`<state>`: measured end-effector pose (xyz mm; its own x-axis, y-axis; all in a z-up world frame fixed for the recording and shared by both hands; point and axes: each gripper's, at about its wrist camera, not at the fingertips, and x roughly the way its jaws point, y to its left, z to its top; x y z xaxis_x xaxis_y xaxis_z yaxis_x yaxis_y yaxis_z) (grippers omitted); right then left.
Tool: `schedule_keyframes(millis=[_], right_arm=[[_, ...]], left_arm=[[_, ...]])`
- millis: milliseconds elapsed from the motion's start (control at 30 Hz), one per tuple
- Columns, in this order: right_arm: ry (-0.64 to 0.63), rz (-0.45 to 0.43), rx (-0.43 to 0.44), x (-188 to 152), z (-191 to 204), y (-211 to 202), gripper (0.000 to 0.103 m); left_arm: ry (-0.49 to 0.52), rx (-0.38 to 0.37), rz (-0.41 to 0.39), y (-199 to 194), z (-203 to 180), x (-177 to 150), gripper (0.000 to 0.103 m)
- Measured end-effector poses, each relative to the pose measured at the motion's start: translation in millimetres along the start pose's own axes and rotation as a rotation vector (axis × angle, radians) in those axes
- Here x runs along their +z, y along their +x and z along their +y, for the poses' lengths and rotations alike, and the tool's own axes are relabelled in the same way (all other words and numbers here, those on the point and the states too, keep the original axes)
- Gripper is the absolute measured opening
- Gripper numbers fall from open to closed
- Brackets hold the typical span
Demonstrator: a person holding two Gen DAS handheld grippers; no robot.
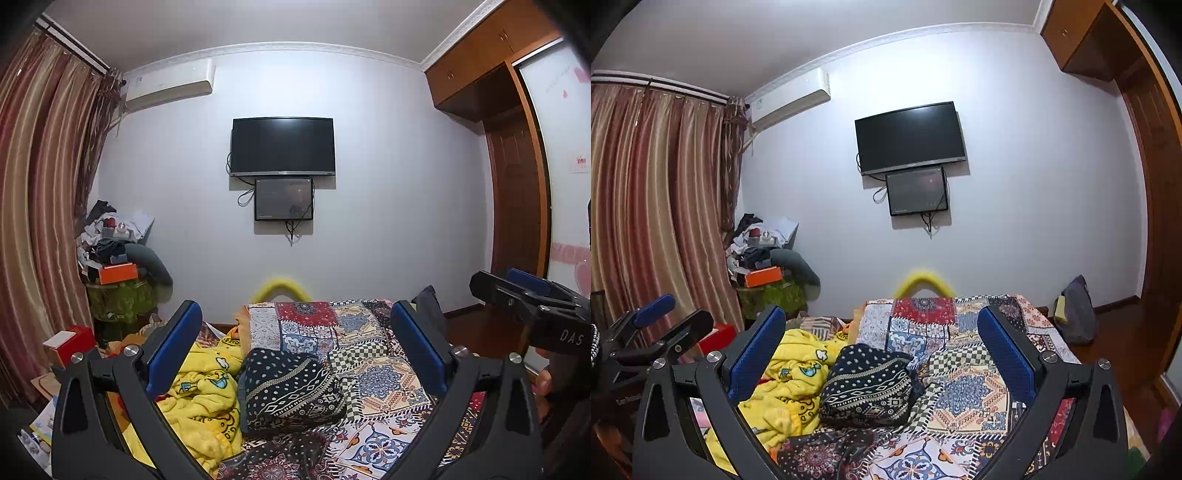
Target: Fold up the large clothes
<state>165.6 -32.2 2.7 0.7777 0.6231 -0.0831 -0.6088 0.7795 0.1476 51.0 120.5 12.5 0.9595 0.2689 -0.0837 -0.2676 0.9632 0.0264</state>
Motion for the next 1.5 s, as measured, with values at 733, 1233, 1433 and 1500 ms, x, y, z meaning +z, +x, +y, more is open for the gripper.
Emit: schedule_keyframes(millis=[733,1233,1433,1500], right_arm=[[-0.034,0.006,-0.009,1.3,5.0,-5.2,0.103],[-0.037,0.010,-0.008,2.1,3.5,-5.9,0.103],[-0.036,0.006,-0.010,2.8,2.7,-5.8,0.103],[-0.034,0.006,-0.012,2.2,2.9,-5.5,0.103]], left_arm=[[0.014,-0.002,0.011,9.3,-6.1,-4.1,0.103],[0.009,0.005,0.010,9.5,-7.1,-3.4,0.103],[0.009,-0.011,0.009,9.3,-5.9,-1.9,0.103],[0.009,-0.012,0.014,9.4,-6.6,-1.9,0.103]])
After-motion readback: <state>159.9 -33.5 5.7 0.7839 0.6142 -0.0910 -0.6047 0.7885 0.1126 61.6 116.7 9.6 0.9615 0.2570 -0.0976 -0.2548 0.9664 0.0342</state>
